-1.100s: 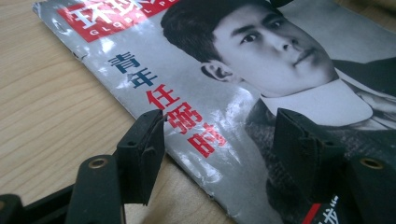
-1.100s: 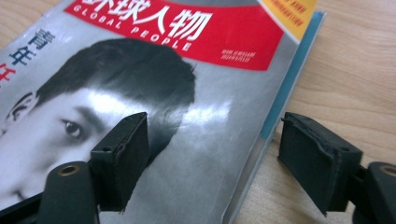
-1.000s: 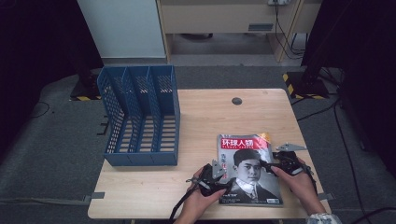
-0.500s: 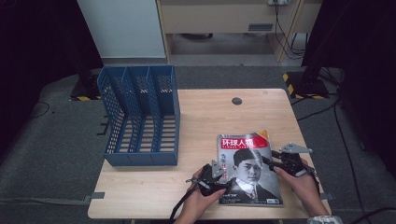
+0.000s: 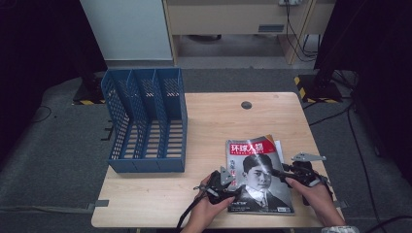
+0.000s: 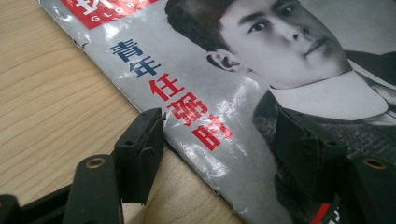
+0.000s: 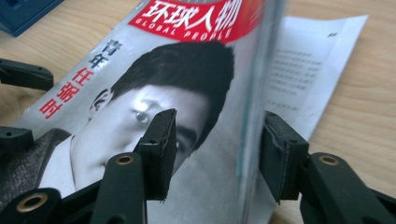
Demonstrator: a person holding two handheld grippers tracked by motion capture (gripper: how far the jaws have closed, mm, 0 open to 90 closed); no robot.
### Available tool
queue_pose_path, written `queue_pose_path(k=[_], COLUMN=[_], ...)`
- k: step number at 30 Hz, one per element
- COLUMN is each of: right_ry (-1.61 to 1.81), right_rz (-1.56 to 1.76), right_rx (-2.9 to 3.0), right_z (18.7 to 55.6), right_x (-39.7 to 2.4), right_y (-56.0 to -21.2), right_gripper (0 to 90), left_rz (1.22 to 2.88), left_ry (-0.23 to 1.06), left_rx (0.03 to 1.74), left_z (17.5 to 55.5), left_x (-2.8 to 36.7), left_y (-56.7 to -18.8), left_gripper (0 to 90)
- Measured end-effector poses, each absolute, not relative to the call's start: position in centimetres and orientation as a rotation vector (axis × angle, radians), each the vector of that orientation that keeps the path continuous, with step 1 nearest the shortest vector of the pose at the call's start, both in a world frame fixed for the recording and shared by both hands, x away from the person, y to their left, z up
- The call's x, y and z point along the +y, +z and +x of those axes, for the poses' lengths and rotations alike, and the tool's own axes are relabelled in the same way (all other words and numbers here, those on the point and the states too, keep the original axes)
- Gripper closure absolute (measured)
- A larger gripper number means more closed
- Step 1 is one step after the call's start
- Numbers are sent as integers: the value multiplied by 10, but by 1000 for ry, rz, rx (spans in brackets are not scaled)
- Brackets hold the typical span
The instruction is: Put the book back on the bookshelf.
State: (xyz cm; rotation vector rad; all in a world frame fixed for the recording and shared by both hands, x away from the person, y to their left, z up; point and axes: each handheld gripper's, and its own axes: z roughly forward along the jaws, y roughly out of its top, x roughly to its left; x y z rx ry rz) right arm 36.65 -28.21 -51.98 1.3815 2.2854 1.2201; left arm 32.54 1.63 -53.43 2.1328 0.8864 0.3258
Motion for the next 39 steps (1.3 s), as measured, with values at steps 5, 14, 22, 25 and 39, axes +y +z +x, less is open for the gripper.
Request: queue_pose_path(k=[5, 14, 22, 25, 39], right_ry=[1232, 1235, 1065, 1049, 1169], right_rz=[1359, 1342, 1269, 1234, 1179], right_rx=[2315, 2333, 2348, 2329, 2242], right_z=[371, 376, 375, 374, 368], right_x=[-276, -265, -252, -251, -249], right_y=[-523, -526, -527, -524, -511], right_gripper=[475, 395, 446, 583, 872], left_rz=[2134, 2136, 2136, 2136, 2165], left_ry=[325, 323, 323, 323, 271], left_rx=[884, 879, 879, 879, 861], left_z=[326, 326, 327, 327, 329], left_x=[16, 16, 16, 16, 15], left_y=[-534, -534, -534, -534, -535], left_gripper=[324, 324, 326, 326, 94])
